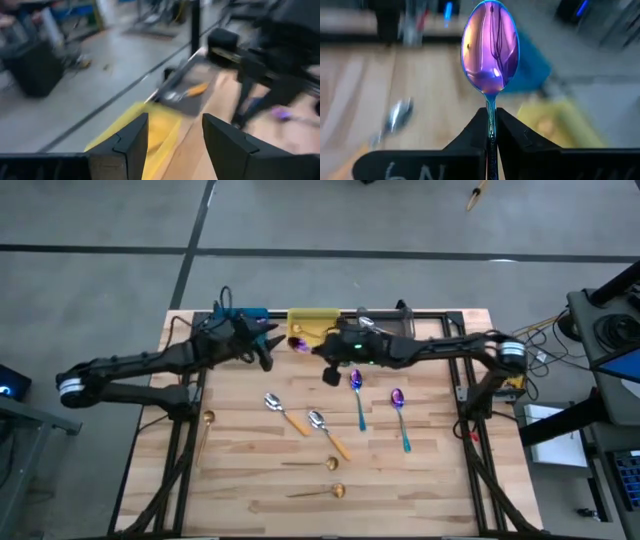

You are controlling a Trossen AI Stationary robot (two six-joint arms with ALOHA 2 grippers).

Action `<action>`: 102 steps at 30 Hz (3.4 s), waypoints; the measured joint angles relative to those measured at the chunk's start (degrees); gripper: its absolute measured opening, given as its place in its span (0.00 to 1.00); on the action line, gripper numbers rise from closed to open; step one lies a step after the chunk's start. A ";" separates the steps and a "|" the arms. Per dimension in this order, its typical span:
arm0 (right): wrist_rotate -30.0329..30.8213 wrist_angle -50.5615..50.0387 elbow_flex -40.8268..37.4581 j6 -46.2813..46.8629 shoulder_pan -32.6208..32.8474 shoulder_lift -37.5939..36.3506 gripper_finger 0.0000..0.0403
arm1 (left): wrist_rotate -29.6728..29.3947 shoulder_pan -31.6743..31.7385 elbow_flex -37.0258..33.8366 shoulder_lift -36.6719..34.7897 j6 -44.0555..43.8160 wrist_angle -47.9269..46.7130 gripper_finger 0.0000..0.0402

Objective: Sort silverware by color (type)
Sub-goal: Put the blue spoon into the blue bin

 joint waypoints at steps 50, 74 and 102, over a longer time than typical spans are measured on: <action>16.48 41.29 -7.38 -13.22 5.75 7.20 0.03 | 13.70 -0.44 -8.63 20.15 -10.05 50.49 0.01; 15.55 -8.16 8.15 -4.42 5.62 6.10 0.46 | 13.26 -0.22 -8.65 11.42 0.11 14.03 0.00; -3.06 9.71 9.48 -1.66 5.25 12.24 0.20 | 22.41 -0.59 -8.70 13.85 2.25 16.97 0.01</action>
